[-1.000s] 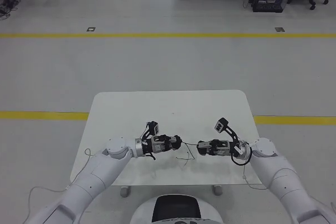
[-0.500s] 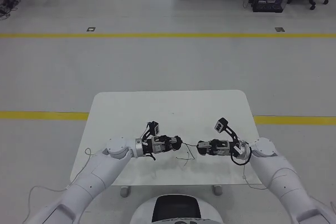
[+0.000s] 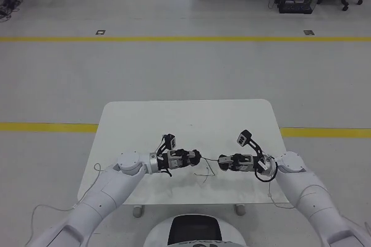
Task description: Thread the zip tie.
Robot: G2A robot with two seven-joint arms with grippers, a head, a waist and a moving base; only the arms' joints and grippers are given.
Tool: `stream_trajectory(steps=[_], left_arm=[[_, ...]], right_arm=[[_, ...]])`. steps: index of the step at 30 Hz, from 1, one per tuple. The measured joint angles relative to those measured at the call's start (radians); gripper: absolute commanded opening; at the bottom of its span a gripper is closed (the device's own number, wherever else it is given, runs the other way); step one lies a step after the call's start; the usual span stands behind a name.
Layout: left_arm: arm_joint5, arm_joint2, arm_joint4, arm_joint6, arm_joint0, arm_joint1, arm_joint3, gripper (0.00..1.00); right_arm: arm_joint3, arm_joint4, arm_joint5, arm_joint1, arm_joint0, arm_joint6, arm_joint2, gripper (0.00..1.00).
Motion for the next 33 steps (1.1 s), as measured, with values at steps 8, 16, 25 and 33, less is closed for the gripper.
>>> stream_trajectory(steps=[8, 16, 25, 33], left_arm=[[0.011, 0.002, 0.0, 0.023, -0.003, -0.001, 0.003, 1.0], [0.01, 0.002, 0.0, 0.022, -0.003, -0.001, 0.003, 1.0], [0.01, 0.002, 0.0, 0.022, -0.003, -0.001, 0.003, 1.0], [0.04, 0.022, 0.0, -0.111, -0.032, 0.0, -0.018, 1.0]], right_arm=[[0.011, 0.005, 0.0, -0.002, 0.002, 0.0, 0.005, 0.0], [0.02, 0.019, 0.0, -0.003, 0.009, 0.0, 0.01, 0.0], [0.02, 0.017, 0.0, -0.003, 0.01, 0.0, 0.013, 0.0], [-0.016, 0.022, 0.028, 0.013, -0.004, 0.0, -0.012, 0.0]])
